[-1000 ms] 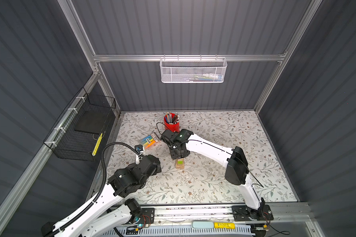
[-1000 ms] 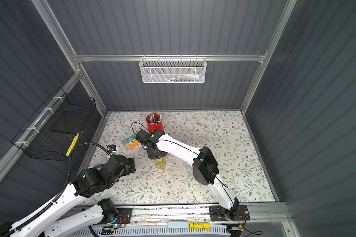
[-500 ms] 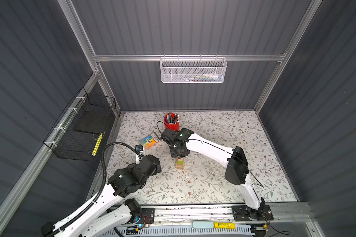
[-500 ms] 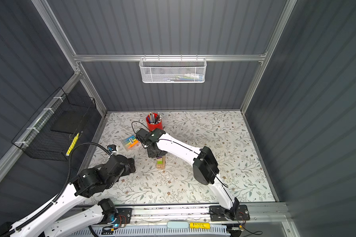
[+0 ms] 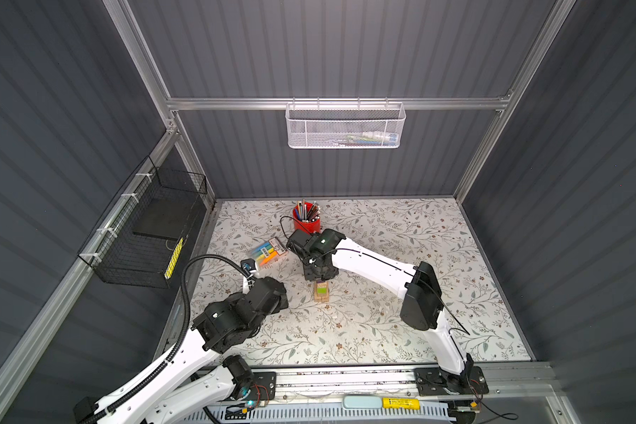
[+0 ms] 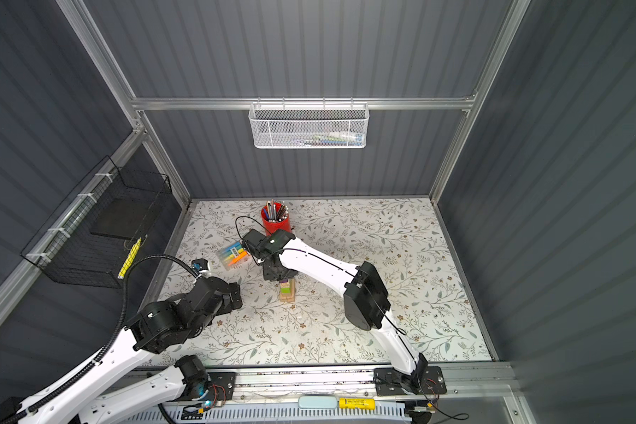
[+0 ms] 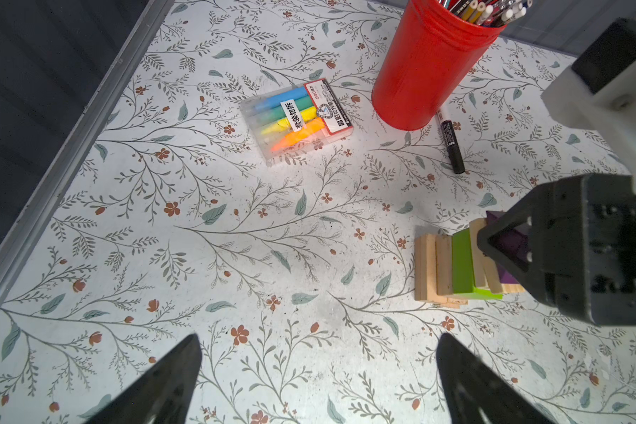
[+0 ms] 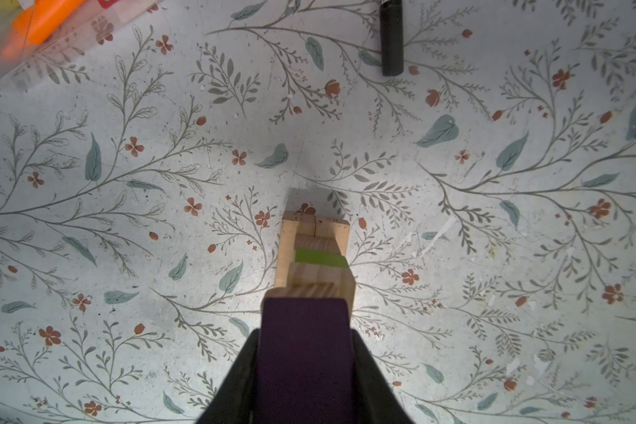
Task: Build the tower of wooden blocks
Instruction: 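Lower the purple block slowly onto the stack top with the right gripper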
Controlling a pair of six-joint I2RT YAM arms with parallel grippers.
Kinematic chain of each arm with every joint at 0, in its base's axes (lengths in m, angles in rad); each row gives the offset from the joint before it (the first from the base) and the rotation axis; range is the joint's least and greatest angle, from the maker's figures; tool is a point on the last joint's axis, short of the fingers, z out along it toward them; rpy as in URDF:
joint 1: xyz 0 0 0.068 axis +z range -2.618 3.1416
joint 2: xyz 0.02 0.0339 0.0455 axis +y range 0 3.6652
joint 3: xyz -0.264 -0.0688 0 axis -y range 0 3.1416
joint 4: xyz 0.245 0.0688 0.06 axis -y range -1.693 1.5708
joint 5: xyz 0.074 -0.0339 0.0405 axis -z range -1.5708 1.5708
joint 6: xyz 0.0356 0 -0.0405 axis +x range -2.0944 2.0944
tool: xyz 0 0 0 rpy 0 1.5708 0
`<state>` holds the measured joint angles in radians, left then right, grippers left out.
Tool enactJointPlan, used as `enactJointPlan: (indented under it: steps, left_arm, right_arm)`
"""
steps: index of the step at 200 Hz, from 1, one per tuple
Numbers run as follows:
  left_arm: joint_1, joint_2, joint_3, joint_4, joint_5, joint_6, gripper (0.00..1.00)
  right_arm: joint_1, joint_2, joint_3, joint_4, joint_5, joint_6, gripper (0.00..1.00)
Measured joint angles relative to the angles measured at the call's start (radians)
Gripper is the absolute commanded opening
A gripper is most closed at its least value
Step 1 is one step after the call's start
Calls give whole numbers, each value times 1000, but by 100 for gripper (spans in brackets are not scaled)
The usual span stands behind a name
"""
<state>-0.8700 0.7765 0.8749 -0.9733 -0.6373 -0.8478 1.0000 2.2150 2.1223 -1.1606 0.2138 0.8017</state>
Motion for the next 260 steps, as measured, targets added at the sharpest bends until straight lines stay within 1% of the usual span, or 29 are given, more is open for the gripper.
enactJointPlan:
  steps: [87, 201, 260]
  left_arm:
    - [0, -1, -1, 0, 0, 0, 100]
    - [0, -10, -3, 0, 0, 0, 100]
    - [0, -13, -3, 0, 0, 0, 100]
  right_arm:
    - [0, 0, 0, 0, 18, 10, 24]
    - [-2, 0, 1, -8, 30, 67, 16]
    - [-9, 3, 15, -8, 30, 74, 14]
